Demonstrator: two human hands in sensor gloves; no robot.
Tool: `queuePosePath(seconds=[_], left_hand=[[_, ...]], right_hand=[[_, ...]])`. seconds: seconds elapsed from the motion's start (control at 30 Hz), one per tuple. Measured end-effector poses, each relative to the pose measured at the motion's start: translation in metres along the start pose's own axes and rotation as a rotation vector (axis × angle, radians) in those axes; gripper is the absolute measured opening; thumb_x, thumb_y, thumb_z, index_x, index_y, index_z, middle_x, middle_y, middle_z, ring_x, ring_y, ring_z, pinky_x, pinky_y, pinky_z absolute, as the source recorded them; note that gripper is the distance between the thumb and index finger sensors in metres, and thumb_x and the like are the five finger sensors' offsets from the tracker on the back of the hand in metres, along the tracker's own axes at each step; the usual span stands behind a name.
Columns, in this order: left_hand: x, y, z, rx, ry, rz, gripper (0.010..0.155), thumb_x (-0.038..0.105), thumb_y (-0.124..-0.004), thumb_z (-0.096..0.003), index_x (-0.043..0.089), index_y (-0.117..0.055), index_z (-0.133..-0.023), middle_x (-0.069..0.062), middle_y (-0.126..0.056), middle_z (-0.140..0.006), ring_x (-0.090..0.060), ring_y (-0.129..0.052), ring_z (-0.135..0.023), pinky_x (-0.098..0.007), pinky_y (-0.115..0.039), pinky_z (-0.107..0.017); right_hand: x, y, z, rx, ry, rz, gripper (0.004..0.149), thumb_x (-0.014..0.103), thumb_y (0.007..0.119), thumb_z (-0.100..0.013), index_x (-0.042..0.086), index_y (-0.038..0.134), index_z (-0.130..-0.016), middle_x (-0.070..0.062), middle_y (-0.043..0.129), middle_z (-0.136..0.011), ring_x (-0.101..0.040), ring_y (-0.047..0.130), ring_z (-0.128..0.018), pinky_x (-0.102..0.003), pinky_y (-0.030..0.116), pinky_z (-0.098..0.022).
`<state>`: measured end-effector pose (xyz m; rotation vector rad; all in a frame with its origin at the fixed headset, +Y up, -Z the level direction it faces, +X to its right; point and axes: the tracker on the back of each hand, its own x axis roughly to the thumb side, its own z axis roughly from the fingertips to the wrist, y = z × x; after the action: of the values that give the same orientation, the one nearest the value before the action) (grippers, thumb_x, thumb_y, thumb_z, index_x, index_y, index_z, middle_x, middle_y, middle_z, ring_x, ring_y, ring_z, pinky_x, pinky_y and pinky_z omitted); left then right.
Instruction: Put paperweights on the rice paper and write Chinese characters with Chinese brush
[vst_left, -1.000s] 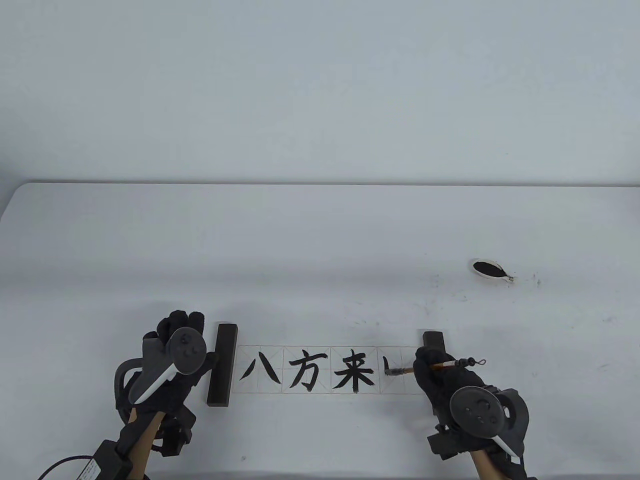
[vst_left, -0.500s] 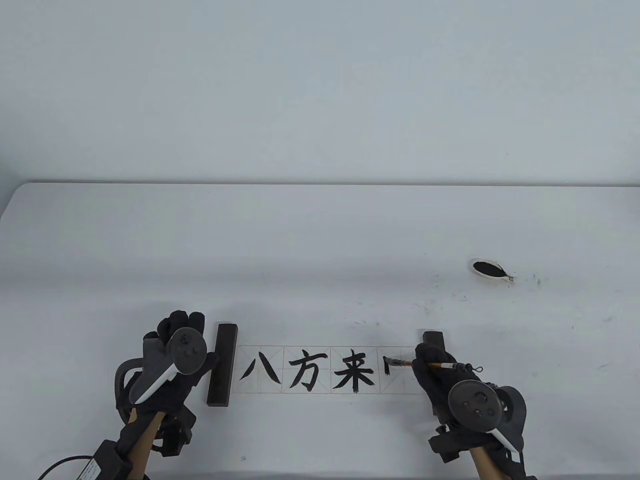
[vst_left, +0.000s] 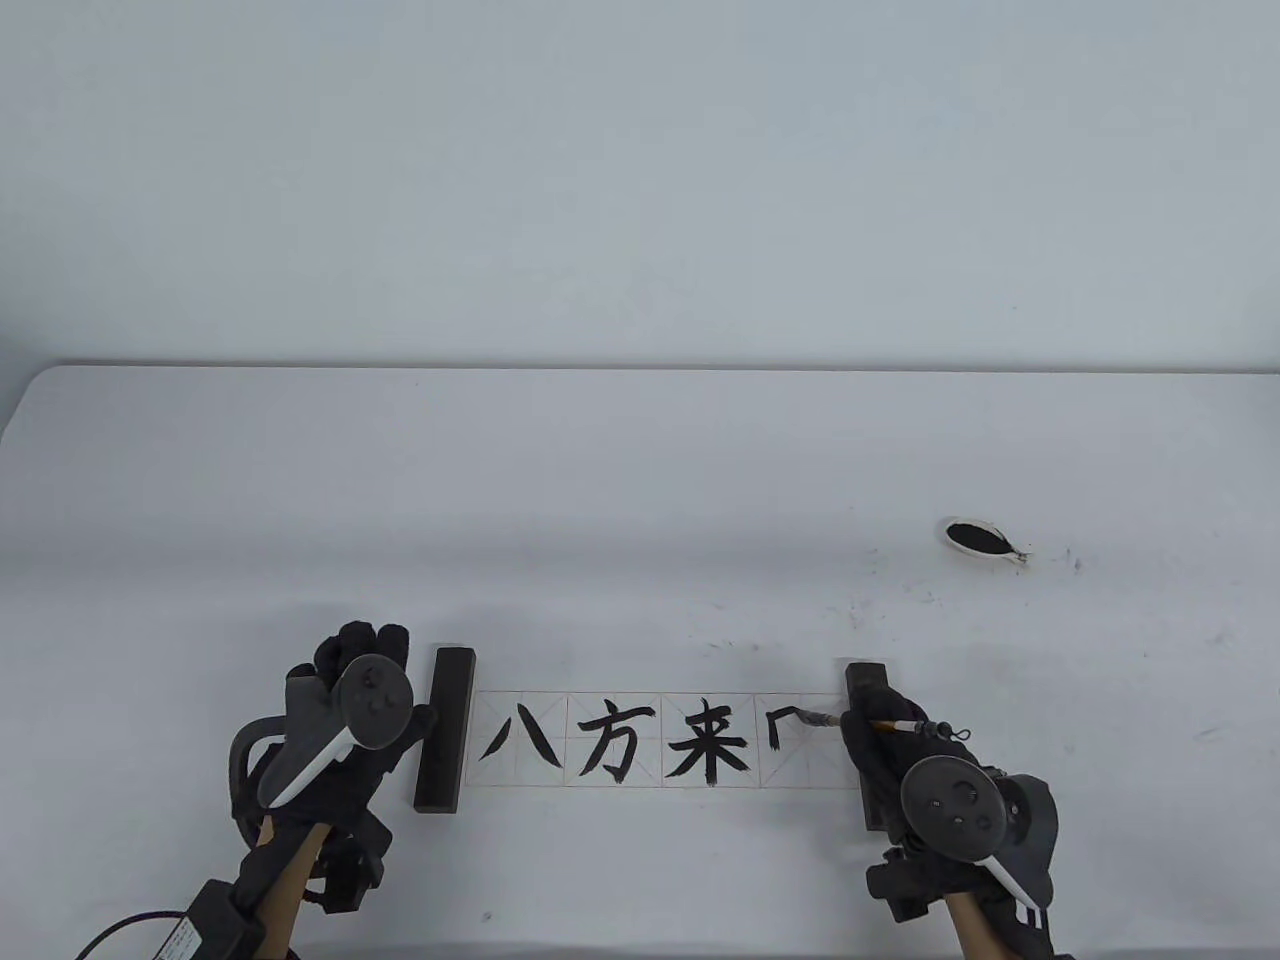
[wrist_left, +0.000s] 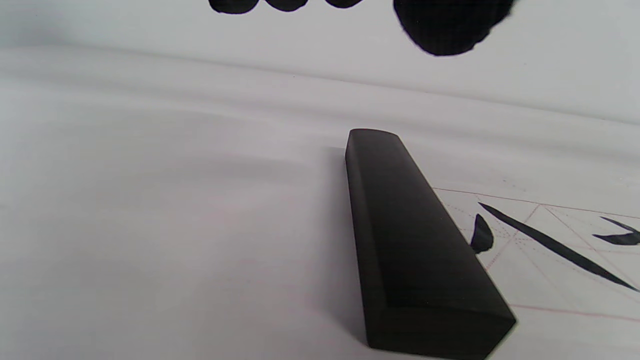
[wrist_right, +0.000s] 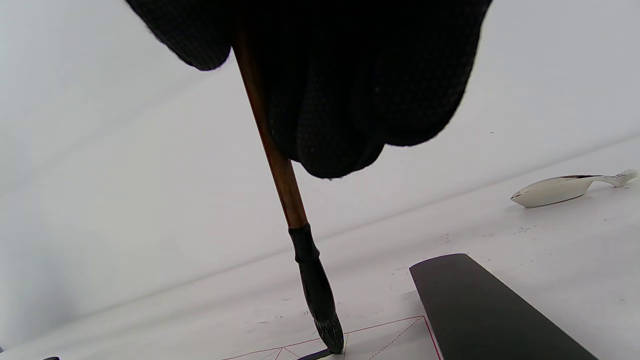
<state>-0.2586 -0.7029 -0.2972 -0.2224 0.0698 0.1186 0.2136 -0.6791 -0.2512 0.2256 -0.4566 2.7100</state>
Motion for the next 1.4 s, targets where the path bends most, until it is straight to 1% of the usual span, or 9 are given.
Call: queuePosePath(seconds=[0.27,0.47,0.5,0.57,0.63,1.03,1.07,1.27,1.4], left_hand=[[-0.0005,0.0002,0.0,0.002,0.0,0.002,0.084,0.055,-0.059,-0.0545,0.03,-0.014,-0.121,-0.01,-0.016,-0.13,-0.04,-0.025,-0.122,-0.054,-0.02,-0.087],[-0.0005,0.0001,-0.0001,0.002,0.0,0.002,0.084,0.055,-0.059,-0.0545,0.03,-0.015,-0.121,-0.01,-0.015,-0.13,-0.04,-0.025,-0.122,-0.054,-0.02,-0.087],[-0.0005,0.0001,-0.0001,0.002,0.0,0.002,0.084,0.055,-0.059,-0.0545,0.03,-0.015,-0.121,-0.01,-0.016,-0.13,-0.041,-0.025,-0.122,-0.054,-0.02,-0.087],[-0.0005,0.0001,-0.0001,0.002,0.0,0.002,0.084,0.055,-0.059,-0.0545,0.03,-0.015,-0.121,-0.011,-0.016,-0.13,-0.04,-0.025,-0.122,-0.054,-0.02,-0.087],[-0.0005,0.0001,-0.0001,0.002,0.0,0.002,0.084,0.055,-0.059,-0.0545,0.03,-0.015,-0.121,-0.011,-0.015,-0.13,-0.04,-0.025,-0.122,-0.054,-0.02,-0.087],[-0.0003,-0.0001,-0.0004,-0.002,0.0,0.0,0.084,0.055,-0.059,-0.0545,0.03,-0.015,-0.121,-0.01,-0.016,-0.13,-0.04,-0.025,-0.122,-0.054,-0.02,-0.087],[-0.0003,-0.0001,-0.0004,-0.003,0.0,0.0,0.084,0.055,-0.059,-0.0545,0.03,-0.015,-0.121,-0.012,-0.016,-0.13,-0.04,-0.025,-0.122,-0.054,-0.02,-0.087],[-0.0003,-0.0001,-0.0006,-0.004,0.001,0.001,0.084,0.055,-0.059,-0.0545,0.03,-0.015,-0.121,-0.012,-0.016,-0.13,-0.04,-0.025,-0.122,-0.054,-0.02,-0.087],[-0.0003,-0.0003,-0.0006,-0.007,0.002,0.001,0.084,0.055,-0.059,-0.0546,0.03,-0.015,-0.121,-0.011,-0.015,-0.13,-0.04,-0.025,-0.122,-0.054,-0.02,-0.087]], right_hand=[[-0.0007,-0.0001,0.0,0.008,-0.007,-0.019,0.044,0.04,0.068,-0.059,0.009,0.076,-0.089,-0.013,0.094,-0.075,-0.024,0.099,-0.056,-0.035,0.086,-0.04],[-0.0005,-0.0039,0.001,0.01,-0.012,-0.031,0.041,0.04,0.068,-0.059,0.01,0.08,-0.084,-0.011,0.096,-0.068,-0.022,0.1,-0.05,-0.034,0.086,-0.037],[-0.0004,-0.005,0.0018,0.001,-0.015,-0.034,0.041,0.041,0.068,-0.059,0.01,0.08,-0.083,-0.01,0.096,-0.068,-0.022,0.1,-0.05,-0.034,0.086,-0.036],[0.0001,-0.0065,0.0034,-0.06,-0.036,-0.054,0.041,0.041,0.067,-0.059,0.01,0.079,-0.084,-0.01,0.096,-0.068,-0.022,0.1,-0.05,-0.033,0.087,-0.036],[0.0007,-0.0066,0.0041,-0.071,-0.043,-0.073,0.042,0.041,0.067,-0.059,0.01,0.078,-0.086,-0.011,0.095,-0.071,-0.022,0.1,-0.052,-0.033,0.087,-0.037],[0.0034,-0.0001,0.0029,0.007,-0.054,-0.045,0.044,0.04,0.067,-0.059,0.009,0.076,-0.089,-0.013,0.094,-0.075,-0.024,0.099,-0.056,-0.035,0.086,-0.04],[0.0037,0.0001,0.0028,0.011,-0.055,-0.04,0.044,0.04,0.067,-0.059,0.009,0.076,-0.089,-0.013,0.094,-0.075,-0.024,0.099,-0.056,-0.035,0.086,-0.04],[0.0052,-0.0028,0.0035,0.015,-0.064,-0.055,0.042,0.041,0.067,-0.059,0.01,0.08,-0.084,-0.011,0.097,-0.068,-0.022,0.101,-0.05,-0.034,0.087,-0.036],[0.0059,-0.0056,0.0034,0.046,-0.081,-0.1,0.041,0.041,0.068,-0.059,0.01,0.082,-0.082,-0.01,0.098,-0.065,-0.021,0.101,-0.047,-0.032,0.087,-0.034]])
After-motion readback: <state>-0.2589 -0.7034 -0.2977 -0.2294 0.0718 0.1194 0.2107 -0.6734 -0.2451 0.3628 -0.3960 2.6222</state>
